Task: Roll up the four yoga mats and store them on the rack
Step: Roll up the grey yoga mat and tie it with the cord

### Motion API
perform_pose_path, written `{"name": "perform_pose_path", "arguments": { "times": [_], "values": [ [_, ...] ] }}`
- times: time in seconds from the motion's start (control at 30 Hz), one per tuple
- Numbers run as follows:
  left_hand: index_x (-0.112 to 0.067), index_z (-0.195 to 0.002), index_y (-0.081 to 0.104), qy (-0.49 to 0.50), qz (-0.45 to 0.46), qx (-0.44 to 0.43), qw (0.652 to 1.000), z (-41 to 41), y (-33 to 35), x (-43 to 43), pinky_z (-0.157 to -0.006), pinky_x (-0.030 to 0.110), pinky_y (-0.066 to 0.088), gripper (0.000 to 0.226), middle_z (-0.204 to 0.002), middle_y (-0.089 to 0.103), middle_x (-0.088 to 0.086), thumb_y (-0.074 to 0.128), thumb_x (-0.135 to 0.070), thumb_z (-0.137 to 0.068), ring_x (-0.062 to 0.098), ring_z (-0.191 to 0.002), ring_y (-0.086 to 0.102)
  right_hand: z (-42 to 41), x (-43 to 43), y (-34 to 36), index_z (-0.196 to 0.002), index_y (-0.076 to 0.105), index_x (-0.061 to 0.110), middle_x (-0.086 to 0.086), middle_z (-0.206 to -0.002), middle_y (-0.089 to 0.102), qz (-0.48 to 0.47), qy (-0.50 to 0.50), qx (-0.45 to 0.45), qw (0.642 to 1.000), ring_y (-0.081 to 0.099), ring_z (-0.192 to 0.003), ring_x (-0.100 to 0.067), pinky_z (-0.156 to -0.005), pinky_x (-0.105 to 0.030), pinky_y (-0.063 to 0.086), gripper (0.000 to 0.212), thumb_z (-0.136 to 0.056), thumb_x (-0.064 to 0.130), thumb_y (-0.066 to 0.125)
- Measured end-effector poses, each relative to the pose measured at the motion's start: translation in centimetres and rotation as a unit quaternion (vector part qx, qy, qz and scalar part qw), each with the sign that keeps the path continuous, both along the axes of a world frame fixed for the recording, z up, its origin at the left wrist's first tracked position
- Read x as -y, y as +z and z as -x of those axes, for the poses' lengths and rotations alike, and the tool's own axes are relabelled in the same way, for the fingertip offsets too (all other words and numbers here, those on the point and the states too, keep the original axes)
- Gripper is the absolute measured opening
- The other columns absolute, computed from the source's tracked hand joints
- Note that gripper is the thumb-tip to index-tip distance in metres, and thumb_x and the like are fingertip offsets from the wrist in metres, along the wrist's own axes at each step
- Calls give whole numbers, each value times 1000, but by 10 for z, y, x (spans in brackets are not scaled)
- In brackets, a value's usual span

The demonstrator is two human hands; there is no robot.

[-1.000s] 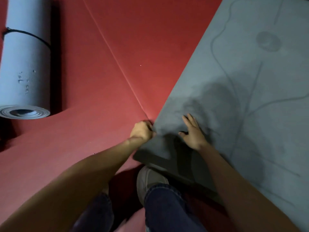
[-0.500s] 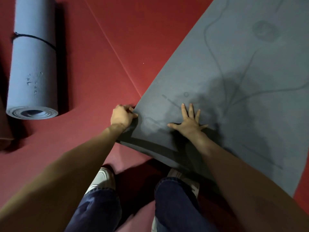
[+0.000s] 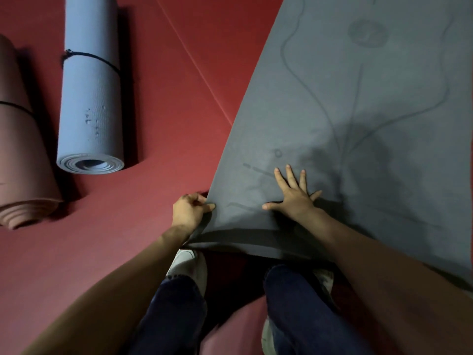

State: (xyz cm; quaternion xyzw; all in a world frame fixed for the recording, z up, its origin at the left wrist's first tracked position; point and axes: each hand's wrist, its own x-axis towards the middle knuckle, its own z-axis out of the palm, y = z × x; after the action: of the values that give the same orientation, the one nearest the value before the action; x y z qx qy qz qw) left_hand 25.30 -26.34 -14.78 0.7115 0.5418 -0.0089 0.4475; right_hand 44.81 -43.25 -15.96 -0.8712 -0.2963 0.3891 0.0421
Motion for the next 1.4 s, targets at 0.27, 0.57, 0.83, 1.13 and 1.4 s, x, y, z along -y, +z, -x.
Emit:
{"name": "perform_pose_path", "arguments": {
  "times": [0.27, 0.57, 0.83, 1.13, 1.4],
  "values": [
    [-16, -65, 63, 72, 41, 2, 997, 33, -14, 0, -89, 39, 52, 20, -103, 70, 8, 82, -12, -69, 28, -92, 67, 4, -19, -2, -147, -5, 46, 17, -153, -27, -10, 76, 9, 997, -32, -139, -23, -101, -75, -6, 106, -70, 63, 67],
    [-5, -94, 72, -25, -75, -70, 994, 19, 2, -72, -86, 35, 50, 20, -97, 68, 8, 77, -15, -77, 23, -88, 63, -11, -94, 7, -150, 11, 36, 8, -159, -14, -13, 112, -13, 994, -15, -145, -27, -116, -55, 9, 90, -81, 51, 66],
    [-1, -132, 44, -202, -162, -157, 953, 6, 2, -1, -105, 38, 23, 50, -132, 37, 24, 54, -4, -83, 41, -121, 35, 17, -9, 27, -144, 38, 14, -10, -158, 13, -77, 154, -54, 984, 15, -145, -19, -111, -17, 9, 61, -92, 38, 59],
    [-6, -101, 72, -438, 135, 172, 872, -36, 49, 75, -93, 13, 42, 26, -109, 68, 4, 76, -19, -79, 8, -104, 61, 20, 114, 77, -123, 63, 19, 6, -126, 61, -200, 23, -86, 976, 52, -114, 2, -92, 0, 30, 37, -90, 36, 57],
    [-27, -81, 74, -508, 46, 142, 848, -38, 64, 82, -74, 28, 50, 18, -81, 68, -10, 77, -43, -73, 1, -78, 64, 48, 170, 72, -79, 71, 21, 10, -82, 64, -394, 34, 76, 915, 60, -77, -5, -73, -18, 47, 26, -86, 44, 61]
  ]
}}
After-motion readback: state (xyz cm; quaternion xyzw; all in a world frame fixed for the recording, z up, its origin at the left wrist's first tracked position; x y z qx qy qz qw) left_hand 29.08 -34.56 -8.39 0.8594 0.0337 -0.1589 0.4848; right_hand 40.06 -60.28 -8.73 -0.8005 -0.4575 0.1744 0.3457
